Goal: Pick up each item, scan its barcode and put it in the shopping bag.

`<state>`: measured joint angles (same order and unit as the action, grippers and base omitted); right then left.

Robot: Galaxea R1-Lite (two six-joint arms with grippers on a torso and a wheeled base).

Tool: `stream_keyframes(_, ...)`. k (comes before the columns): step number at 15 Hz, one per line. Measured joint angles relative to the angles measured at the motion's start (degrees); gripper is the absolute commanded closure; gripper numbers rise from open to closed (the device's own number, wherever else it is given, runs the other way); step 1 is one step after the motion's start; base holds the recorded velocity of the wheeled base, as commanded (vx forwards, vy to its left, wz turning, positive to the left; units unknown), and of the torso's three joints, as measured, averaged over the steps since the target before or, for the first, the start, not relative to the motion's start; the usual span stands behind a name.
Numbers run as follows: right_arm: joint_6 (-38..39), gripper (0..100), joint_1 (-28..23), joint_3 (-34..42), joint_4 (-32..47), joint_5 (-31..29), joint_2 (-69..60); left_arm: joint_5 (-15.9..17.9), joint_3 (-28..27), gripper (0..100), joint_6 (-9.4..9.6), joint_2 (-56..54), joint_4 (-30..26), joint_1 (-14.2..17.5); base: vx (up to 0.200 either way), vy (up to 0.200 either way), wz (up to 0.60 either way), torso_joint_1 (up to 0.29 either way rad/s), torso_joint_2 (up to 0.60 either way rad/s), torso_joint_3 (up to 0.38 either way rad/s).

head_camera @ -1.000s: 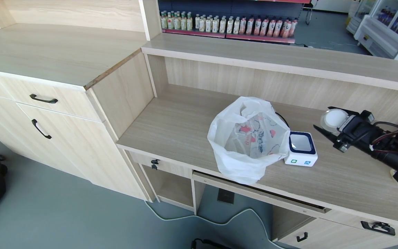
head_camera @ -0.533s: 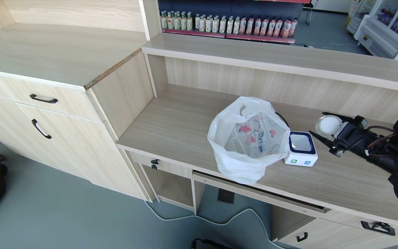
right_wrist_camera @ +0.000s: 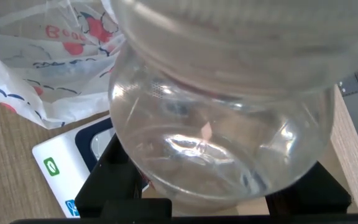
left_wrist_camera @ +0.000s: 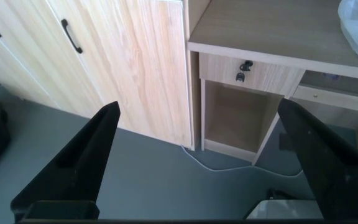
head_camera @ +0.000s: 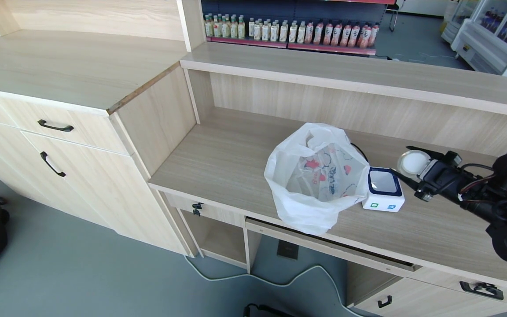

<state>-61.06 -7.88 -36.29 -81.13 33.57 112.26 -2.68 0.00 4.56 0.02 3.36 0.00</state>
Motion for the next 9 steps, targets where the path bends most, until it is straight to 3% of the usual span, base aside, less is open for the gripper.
stream_keyframes(9, 0.09, 100, 1.43, -1.17, -2.35, -0.02, 3.21, 0.0, 0.0, 0, 0.0, 0.0, 0.0, 0.0, 0.0, 0.0, 0.0, 0.0, 0.0, 0.0)
